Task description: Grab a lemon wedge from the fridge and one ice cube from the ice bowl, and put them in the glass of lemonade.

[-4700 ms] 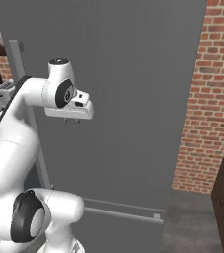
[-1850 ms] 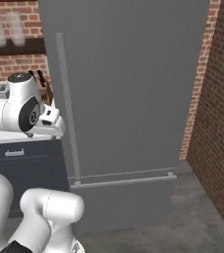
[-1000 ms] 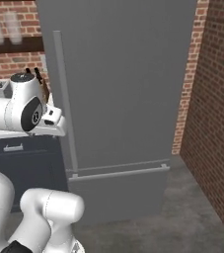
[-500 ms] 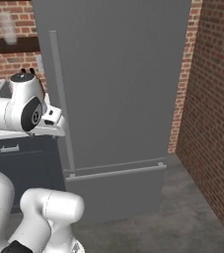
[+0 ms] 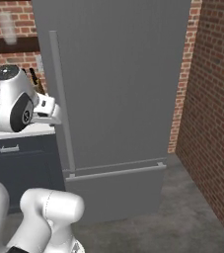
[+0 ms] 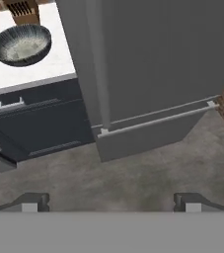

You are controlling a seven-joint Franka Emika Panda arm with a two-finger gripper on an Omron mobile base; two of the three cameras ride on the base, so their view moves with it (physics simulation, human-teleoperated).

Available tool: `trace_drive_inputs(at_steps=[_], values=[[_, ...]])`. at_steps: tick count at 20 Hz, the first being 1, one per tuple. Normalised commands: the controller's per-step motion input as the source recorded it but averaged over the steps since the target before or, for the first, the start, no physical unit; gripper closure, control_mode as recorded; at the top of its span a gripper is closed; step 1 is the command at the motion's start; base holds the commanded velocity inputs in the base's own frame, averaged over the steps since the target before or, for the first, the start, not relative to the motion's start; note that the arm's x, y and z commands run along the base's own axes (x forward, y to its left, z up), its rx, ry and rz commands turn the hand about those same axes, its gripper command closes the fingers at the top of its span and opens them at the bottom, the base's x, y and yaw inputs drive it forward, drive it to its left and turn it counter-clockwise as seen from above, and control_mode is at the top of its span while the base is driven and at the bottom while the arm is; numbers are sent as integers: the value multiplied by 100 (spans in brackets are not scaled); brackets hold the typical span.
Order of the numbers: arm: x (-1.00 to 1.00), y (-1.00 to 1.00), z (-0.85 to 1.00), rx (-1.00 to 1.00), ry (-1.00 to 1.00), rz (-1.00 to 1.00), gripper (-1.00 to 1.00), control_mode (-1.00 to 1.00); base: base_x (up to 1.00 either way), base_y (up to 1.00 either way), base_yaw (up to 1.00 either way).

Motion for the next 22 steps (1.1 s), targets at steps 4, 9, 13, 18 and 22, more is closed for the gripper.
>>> trace_drive_inputs(at_steps=[4,9,13,18,22], values=[[11,23,80,-7,-23,4,-100,-100,0,0,0],[12,37,34,-7,-20,0,-100,-100,0,0,0],[50,1,-18,2,-19,0,-100,-100,0,0,0],[29,-24,-14,18,-28,0,-100,-100,0,0,0],[42,-48,0,30,-12,1,-100,-100,0,0,0]])
